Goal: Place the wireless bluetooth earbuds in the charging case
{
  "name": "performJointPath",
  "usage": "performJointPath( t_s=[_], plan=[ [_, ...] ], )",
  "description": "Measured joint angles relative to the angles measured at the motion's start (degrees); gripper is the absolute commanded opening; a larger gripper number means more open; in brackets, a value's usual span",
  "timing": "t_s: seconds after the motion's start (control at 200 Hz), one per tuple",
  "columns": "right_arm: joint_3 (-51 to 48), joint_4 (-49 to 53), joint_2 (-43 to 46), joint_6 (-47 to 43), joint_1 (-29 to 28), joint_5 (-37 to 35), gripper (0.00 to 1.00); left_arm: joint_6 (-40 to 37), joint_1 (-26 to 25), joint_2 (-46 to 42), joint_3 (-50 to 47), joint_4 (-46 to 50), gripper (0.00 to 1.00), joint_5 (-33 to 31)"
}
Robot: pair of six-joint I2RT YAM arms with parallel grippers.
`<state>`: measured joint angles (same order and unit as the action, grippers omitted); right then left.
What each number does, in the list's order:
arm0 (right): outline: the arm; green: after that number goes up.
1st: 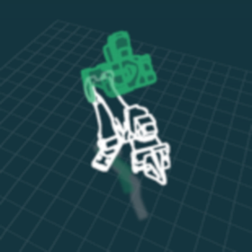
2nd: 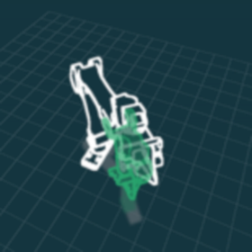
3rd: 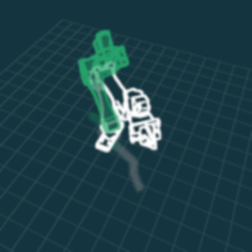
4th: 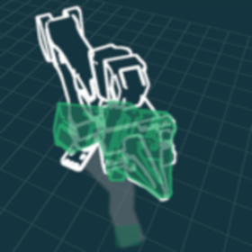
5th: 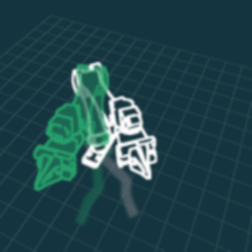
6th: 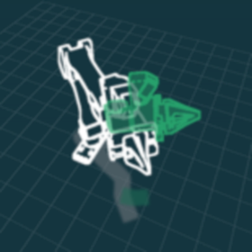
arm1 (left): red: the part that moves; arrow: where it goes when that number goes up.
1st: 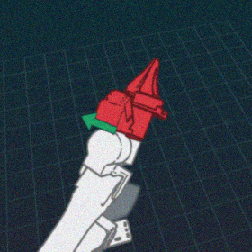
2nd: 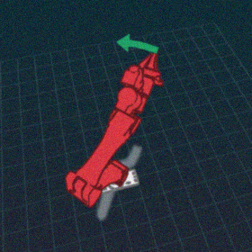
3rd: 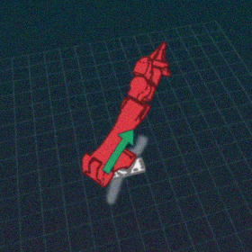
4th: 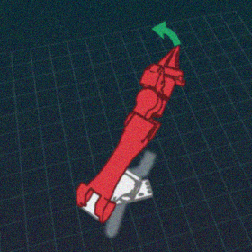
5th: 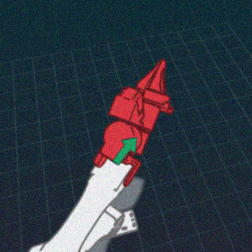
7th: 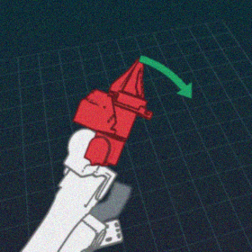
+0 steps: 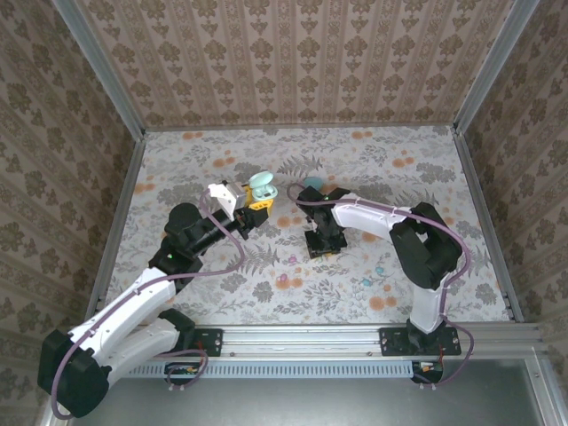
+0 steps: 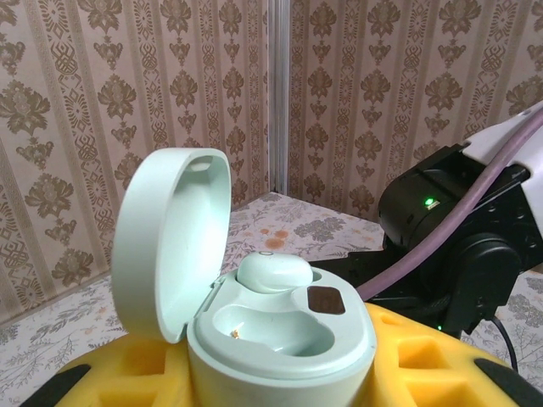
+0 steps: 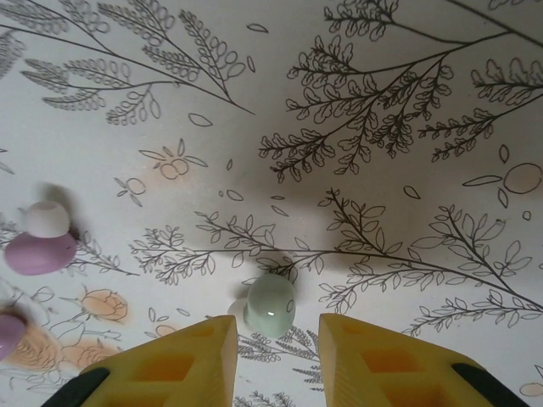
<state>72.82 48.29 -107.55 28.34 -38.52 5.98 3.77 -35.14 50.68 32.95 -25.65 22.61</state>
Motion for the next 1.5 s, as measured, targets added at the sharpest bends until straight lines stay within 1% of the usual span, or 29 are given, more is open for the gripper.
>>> performJointPath(
  t_s=[0.575,0.655,0.73,0.975,1.15,1.335,1.5],
  plan=[
    [-3.34,-4.46,-0.57,0.61,1.42,3.34,0.32,-0.04,0.0,0.0,0.0,0.0,0.34,-0.02],
    [-3.8,-4.83,-0.52,0.72,1.66,3.78,0.29,-0.04,0.0,0.0,0.0,0.0,0.34,-0.02],
    [-4.07,-5.05,-0.44,1.14,2.03,4.35,0.3,-0.04,0.0,0.0,0.0,0.0,0.34,-0.02],
    [-6.14,-7.54,0.98,4.09,2.34,5.2,0.31,-0.04,0.0,0.26,0.0,0.02,0.34,-0.02],
    [-7.69,-9.38,2.29,7.56,2.25,5.14,0.35,-0.04,0.0,0.42,0.0,0.0,0.34,-0.02],
    [-10.34,-12.59,4.39,11.58,1.88,4.72,0.36,-0.07,0.0,0.98,0.0,-0.04,0.34,0.0],
    [-12.04,-13.0,5.95,13.9,1.62,4.72,0.37,-0.24,0.0,1.11,0.0,-0.04,0.34,0.0]
  ],
)
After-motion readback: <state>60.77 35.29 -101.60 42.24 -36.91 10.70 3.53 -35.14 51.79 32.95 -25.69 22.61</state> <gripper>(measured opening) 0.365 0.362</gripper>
